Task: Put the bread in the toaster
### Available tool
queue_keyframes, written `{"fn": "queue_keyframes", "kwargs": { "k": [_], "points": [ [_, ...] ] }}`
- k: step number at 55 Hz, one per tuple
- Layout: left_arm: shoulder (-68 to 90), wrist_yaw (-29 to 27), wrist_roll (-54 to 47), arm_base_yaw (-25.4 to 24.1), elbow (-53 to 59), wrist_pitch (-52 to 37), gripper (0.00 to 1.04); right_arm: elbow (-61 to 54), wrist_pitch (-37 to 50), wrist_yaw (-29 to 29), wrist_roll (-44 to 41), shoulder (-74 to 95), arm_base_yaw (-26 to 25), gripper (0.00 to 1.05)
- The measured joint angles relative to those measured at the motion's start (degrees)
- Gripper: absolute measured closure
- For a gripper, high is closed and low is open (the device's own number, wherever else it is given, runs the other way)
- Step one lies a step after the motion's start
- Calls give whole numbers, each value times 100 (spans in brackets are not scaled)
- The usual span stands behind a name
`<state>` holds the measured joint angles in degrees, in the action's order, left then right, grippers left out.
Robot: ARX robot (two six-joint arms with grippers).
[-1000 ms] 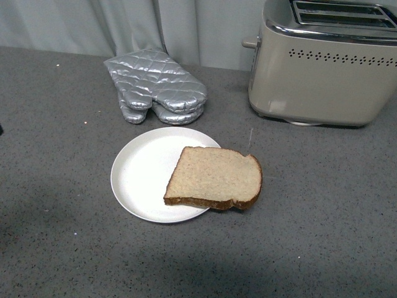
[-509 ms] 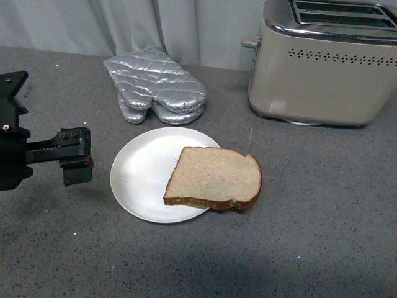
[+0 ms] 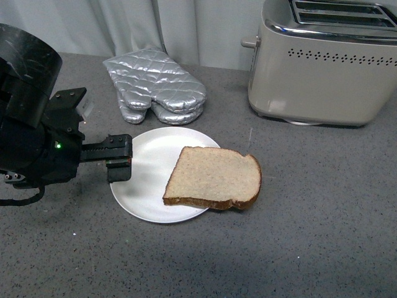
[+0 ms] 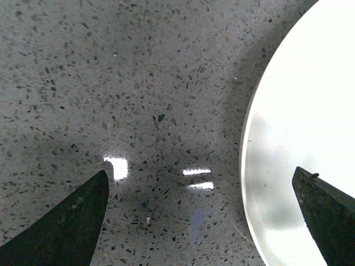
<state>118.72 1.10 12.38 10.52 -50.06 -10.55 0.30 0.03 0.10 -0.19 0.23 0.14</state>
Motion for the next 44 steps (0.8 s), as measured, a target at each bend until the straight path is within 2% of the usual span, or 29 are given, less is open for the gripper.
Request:
{"fn": "queue_keyframes", "kwargs": {
  "k": [3,6,21,34,44],
  "points": [
    [72,-7,22,11,-63,52,7,0,0,0,2,0,0,10],
    [120,-72,42,17,-118,96,12,0,0,0,0,0,0,10],
    [236,-76,240,39,-337,236,51,0,0,-2,0,0,0,10],
    [225,293,723,105,-442,570,101,0,0,-2,0,0,0,10],
    [-7,667,1154,256,-413,649,102,0,0,-2,0,0,0,10]
  ]
}}
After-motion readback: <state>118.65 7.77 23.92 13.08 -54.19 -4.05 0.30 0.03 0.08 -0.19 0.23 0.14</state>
